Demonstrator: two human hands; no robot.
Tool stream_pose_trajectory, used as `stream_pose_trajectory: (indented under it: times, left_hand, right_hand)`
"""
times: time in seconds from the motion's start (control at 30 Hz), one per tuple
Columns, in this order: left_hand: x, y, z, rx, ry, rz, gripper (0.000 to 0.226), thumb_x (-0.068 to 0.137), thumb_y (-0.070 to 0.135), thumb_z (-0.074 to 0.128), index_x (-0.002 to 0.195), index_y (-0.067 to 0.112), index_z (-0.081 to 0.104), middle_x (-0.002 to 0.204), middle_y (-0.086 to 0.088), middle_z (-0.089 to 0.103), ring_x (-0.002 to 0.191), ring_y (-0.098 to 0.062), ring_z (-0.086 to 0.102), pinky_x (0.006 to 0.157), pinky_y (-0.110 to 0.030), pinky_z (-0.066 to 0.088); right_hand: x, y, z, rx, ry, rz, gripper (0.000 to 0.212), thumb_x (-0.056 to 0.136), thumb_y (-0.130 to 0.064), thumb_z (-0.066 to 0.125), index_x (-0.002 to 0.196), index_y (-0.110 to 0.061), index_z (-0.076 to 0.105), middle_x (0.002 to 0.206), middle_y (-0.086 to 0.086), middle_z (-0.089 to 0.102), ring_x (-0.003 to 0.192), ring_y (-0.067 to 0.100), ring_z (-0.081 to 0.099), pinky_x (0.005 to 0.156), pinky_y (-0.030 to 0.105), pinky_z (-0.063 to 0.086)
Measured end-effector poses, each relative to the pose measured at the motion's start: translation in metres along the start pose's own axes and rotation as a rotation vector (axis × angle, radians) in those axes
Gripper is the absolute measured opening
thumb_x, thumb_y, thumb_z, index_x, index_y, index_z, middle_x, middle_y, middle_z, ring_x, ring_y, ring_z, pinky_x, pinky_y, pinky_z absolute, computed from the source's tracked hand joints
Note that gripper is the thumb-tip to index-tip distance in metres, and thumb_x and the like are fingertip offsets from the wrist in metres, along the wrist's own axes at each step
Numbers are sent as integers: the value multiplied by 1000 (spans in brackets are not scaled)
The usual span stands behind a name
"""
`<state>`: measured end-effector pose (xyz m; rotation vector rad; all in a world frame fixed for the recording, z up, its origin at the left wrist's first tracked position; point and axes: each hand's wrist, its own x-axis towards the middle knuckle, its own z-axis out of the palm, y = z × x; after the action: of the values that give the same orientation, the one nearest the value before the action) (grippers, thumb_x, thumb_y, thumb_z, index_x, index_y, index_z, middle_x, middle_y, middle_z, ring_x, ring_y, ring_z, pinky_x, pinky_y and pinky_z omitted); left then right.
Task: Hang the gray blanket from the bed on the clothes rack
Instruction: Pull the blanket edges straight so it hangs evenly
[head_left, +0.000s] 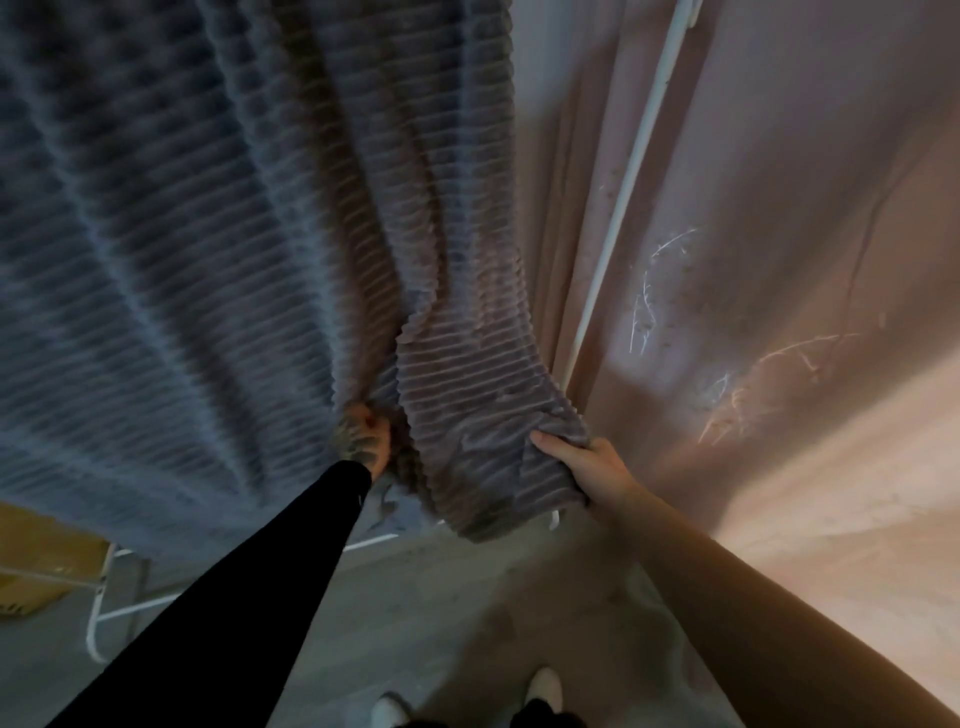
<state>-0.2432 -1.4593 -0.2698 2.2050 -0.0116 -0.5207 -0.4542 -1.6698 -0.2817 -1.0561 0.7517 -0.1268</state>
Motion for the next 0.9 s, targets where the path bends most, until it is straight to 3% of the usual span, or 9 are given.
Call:
stream_pose_trajectory:
  times: [0.1, 0.2, 0.37, 0.5, 0.57, 0.63, 0.73, 0.83, 0.9]
  left_hand:
    - [6, -3, -22, 194, 40, 44, 40, 97, 32, 66, 118, -2, 65, 115, -27, 69, 111, -42, 67, 95, -45, 54]
    - [-5, -2, -16, 282, -53, 42, 66, 86, 58, 73, 128, 7, 69, 126, -17, 69, 115, -37, 67, 99, -47, 54]
    - [0, -14, -6, 152, -222, -111, 51, 104, 35, 56, 138, -4, 60, 140, -27, 60, 127, -41, 61, 107, -48, 51]
    - [-4, -7, -1, 125, -155, 34, 30, 102, 27, 58, 103, 3, 75, 112, -30, 73, 104, -45, 70, 90, -53, 59]
    - [-11, 2, 2, 79, -164, 28, 38, 98, 40, 63, 115, 8, 75, 116, -21, 74, 106, -39, 71, 92, -50, 59]
    - [-18, 9, 5, 78, -173, -15, 42, 98, 44, 61, 116, 9, 75, 113, -19, 75, 103, -37, 73, 88, -49, 61]
    - [-20, 8, 13, 33, -197, -38, 26, 103, 30, 56, 108, 12, 74, 94, -16, 74, 85, -35, 73, 75, -49, 63]
    - [-19, 7, 20, 22, -226, -57, 26, 105, 17, 48, 99, 8, 72, 73, -11, 64, 61, -25, 60, 53, -28, 51]
    - [-18, 10, 22, 80, -235, -36, 28, 105, 15, 47, 82, 13, 63, 92, -16, 66, 80, -27, 63, 67, -33, 54]
  right_hand:
    - [-4, -5, 3, 36, -15, 1, 46, 71, -30, 95, 108, -6, 82, 111, 17, 81, 101, 32, 79, 78, 37, 65]
    - [-8, -5, 16, 51, -85, 25, 35, 77, -26, 93, 106, -9, 83, 113, 17, 80, 103, 33, 79, 76, 36, 65]
    - [-16, -7, 30, 28, -197, 14, 27, 85, -23, 88, 110, -15, 82, 119, 16, 78, 109, 33, 77, 86, 41, 65]
    - [-19, -7, 25, 73, -232, 18, 41, 84, -23, 88, 122, -11, 77, 125, 17, 76, 115, 35, 74, 97, 48, 62]
    - [-20, -7, 25, 50, -212, 14, 43, 83, -24, 88, 123, -10, 76, 125, 17, 76, 115, 35, 74, 103, 52, 58]
    - [-22, -7, 28, 30, -192, 19, 36, 80, -26, 90, 112, -12, 81, 119, 18, 78, 109, 34, 76, 97, 49, 61]
    - [-26, -9, 34, 31, -249, 5, 43, 71, -32, 95, 106, -11, 81, 108, 15, 81, 98, 28, 79, 80, 36, 64]
    - [-28, -9, 41, 24, -288, -17, 56, 73, -29, 94, 120, -6, 75, 117, 18, 78, 109, 31, 76, 93, 42, 62]
    - [-29, -9, 44, 24, -295, -2, 60, 74, -29, 95, 125, -8, 74, 125, 17, 76, 117, 33, 73, 102, 47, 58]
